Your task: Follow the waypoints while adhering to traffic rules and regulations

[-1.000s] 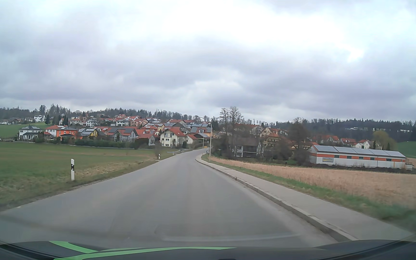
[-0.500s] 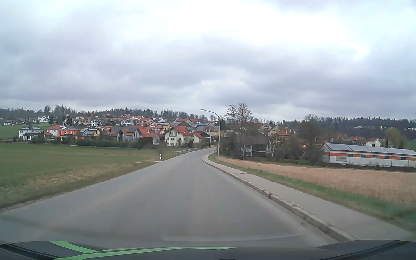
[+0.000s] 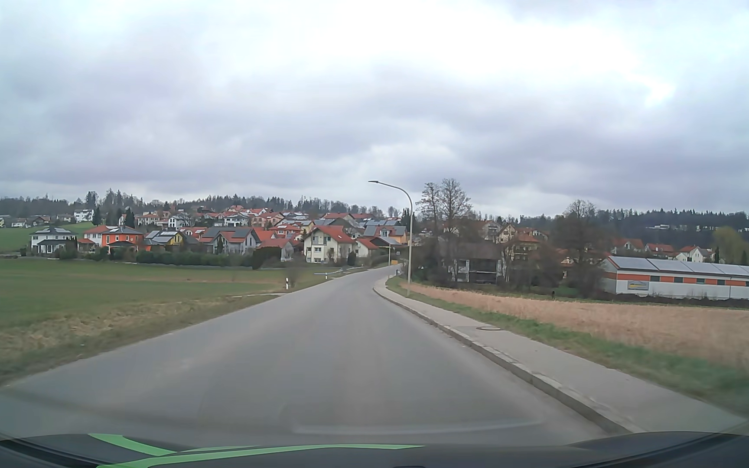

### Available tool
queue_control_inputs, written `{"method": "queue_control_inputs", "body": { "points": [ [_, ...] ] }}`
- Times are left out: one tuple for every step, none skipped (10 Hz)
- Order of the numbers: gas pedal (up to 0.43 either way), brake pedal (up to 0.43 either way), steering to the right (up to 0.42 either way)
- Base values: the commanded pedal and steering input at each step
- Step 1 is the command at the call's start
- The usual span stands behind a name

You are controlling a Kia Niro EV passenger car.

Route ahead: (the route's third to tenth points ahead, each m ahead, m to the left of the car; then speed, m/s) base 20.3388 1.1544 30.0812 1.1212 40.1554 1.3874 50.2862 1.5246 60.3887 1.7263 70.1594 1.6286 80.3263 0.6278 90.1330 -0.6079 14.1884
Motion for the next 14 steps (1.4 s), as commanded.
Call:
{"method": "queue_control_inputs", "body": {
  "points": [
    [0.059, 0.000, -0.011],
    [0.059, 0.000, -0.011],
    [0.059, 0.000, -0.011],
    [0.059, 0.000, -0.010],
    [0.059, 0.000, -0.010],
    [0.059, 0.000, -0.010],
    [0.059, 0.000, -0.009],
    [0.059, 0.000, -0.009],
    [0.059, 0.000, -0.007],
    [0.059, 0.000, -0.007],
    [0.059, 0.000, -0.006],
    [0.059, 0.000, -0.006],
    [0.059, 0.000, -0.005],
    [0.059, 0.000, -0.005]
  ]
}}
